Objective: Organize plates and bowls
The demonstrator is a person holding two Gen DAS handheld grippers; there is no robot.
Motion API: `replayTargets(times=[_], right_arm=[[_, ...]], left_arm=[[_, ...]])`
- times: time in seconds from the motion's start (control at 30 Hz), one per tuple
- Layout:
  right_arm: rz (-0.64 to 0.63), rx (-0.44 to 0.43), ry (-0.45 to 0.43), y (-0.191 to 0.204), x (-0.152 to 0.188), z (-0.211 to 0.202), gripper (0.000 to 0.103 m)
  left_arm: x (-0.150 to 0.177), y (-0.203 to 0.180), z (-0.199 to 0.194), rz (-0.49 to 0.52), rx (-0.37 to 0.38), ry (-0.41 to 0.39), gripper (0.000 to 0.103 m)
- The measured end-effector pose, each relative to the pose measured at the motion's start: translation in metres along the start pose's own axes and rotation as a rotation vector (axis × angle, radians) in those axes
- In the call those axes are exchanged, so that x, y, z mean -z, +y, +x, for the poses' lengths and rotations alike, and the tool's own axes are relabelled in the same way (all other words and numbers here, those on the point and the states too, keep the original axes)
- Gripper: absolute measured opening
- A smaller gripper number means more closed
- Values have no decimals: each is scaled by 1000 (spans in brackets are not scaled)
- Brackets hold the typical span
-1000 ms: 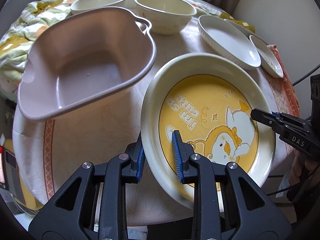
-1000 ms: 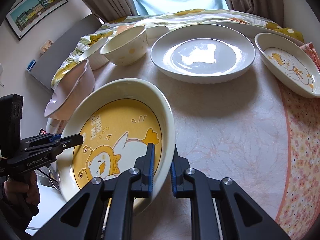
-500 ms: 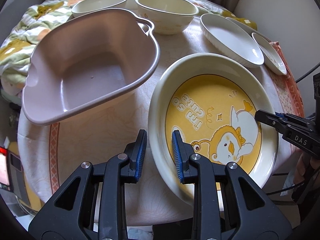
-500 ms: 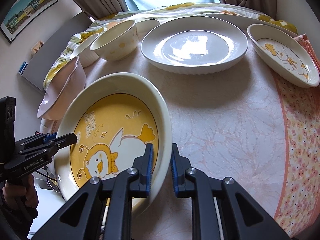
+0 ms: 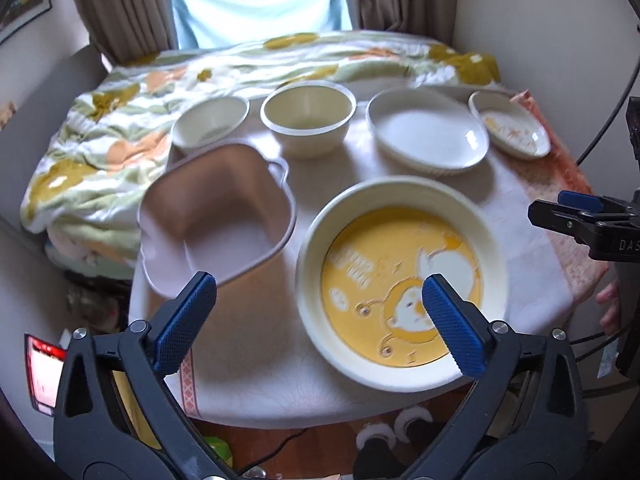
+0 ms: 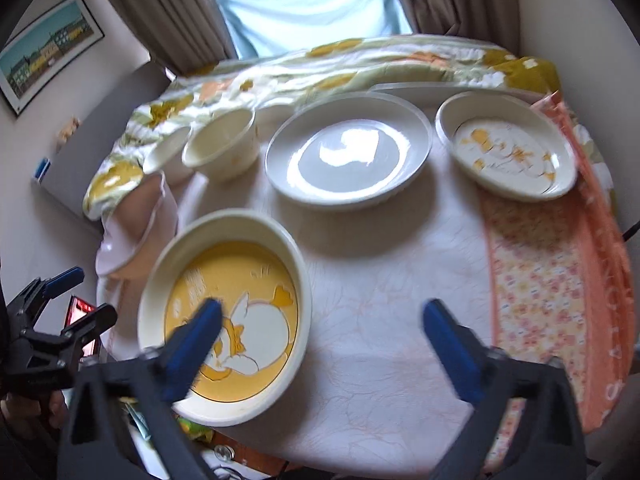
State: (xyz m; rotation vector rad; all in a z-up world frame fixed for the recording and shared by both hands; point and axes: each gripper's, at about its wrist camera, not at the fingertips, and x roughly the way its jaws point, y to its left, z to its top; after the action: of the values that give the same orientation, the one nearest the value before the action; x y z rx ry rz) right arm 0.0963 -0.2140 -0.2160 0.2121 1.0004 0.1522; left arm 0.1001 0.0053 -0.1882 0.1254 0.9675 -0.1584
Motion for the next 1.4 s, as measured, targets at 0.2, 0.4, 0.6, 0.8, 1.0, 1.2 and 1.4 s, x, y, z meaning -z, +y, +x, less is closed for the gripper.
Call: replayTargets(times=[0.2, 0.4, 0.6, 0.8, 1.0, 1.2, 1.4], right_arm=[[-104, 88, -216, -2, -36, -71, 103], [-280, 91, -176, -17, -99, -100, 103], [-342, 92, -16, -58, -152, -64, 103], [-430, -60, 125, -92, -193, 3, 103], [-526, -164, 320, -103, -212, 93, 83], [-581, -242, 427, -103, -207, 147, 60], [-642, -292, 476, -92, -206, 168, 42]], left_arm=[[-48, -8, -29, -48, 108, -62, 103], [-97, -26, -30, -136, 152, -84, 103], [-117, -49, 7, -284, 160, -27, 102], [-126, -71, 64, -446, 114, 51, 102], [-130, -78, 135, -554, 145, 170, 82], [-129, -74, 183, -583, 105, 270, 64], [-124, -74, 202, -592, 76, 316, 53]])
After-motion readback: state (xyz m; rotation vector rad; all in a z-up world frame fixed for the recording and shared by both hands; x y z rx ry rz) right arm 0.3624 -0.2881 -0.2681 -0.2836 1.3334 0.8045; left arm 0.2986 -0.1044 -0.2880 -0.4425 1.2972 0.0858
